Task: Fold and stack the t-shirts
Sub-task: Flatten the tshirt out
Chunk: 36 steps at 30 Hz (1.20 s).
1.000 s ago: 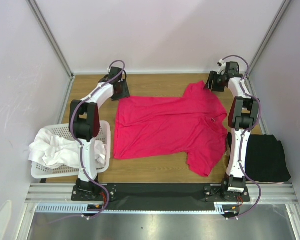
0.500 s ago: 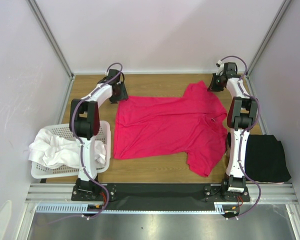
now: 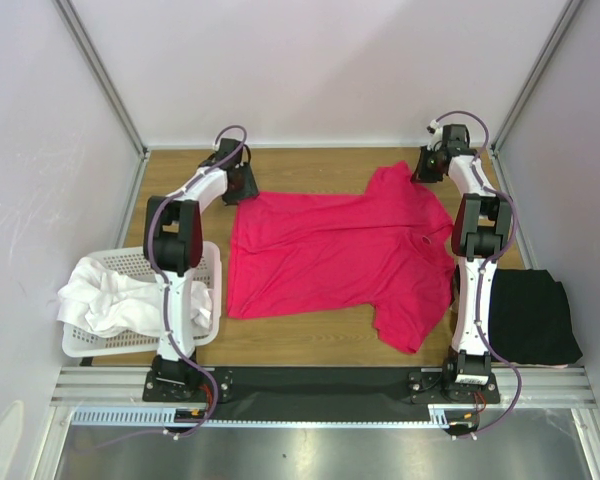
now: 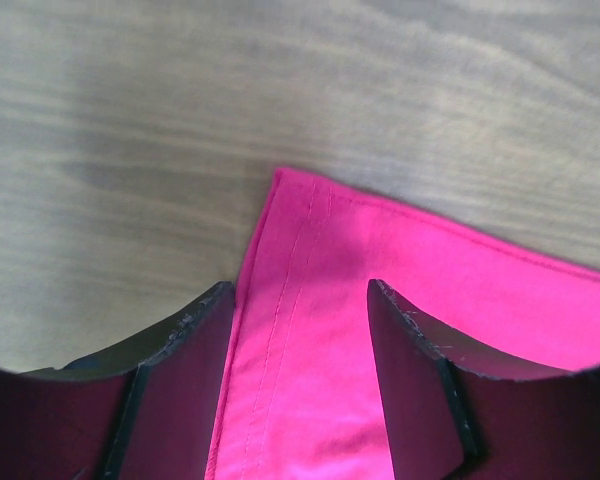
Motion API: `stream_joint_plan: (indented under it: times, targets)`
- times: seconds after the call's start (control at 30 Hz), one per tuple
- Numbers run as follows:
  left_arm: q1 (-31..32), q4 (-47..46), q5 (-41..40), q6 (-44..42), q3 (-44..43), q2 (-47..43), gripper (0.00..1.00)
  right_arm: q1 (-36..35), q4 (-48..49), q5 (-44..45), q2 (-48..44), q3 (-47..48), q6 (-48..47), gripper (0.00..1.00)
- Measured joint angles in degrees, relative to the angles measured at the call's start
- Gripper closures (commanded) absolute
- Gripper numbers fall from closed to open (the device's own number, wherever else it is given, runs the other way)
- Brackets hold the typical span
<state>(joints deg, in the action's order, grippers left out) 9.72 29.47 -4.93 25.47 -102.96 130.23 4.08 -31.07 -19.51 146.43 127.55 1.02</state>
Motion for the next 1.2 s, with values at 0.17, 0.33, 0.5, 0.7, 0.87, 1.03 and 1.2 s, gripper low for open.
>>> stream_joint_plan:
  times: [0.17,0.33,0.5,0.7,0.87,1.03,1.2]
  targets:
    - [0.0,-0.9,-0.5,0.1,-2.6,1.9,0.41,0.0,0.0,0.0,0.0,0.0,0.0,1.0]
    - [0.0,-0.9,-0.9,0.6,-4.8,3.4,0.42,0.0,-0.1,0.1,0.0,0.0,0.0,1.0]
    - [0.0,-0.8,-1.0,1.5,-5.7,3.9,0.46,0.0,-0.1,0.1,0.0,0.0,0.1,1.0]
    - [-0.2,-0.2,-1.3,2.0,-6.7,4.7,0.69,0.0,-0.1,0.3,0.0,0.0,0.3,1.0]
    - [-0.5,0.0,-1.9,2.7,-7.1,5.1,1.0,-0.1,0.0,0.4,0.0,0.0,0.9,1.0]
    - [-0.5,-1.7,-1.8,1.2,-7.2,5.2,1.0,-0.1,0.2,-0.5,0.0,0.4,2.6,1.0]
    - [-0.5,-11.3,0.5,-3.7,-1.4,2.7,1.0,0.2,2.7,-1.4,-0.1,1.9,4.4,1.0]
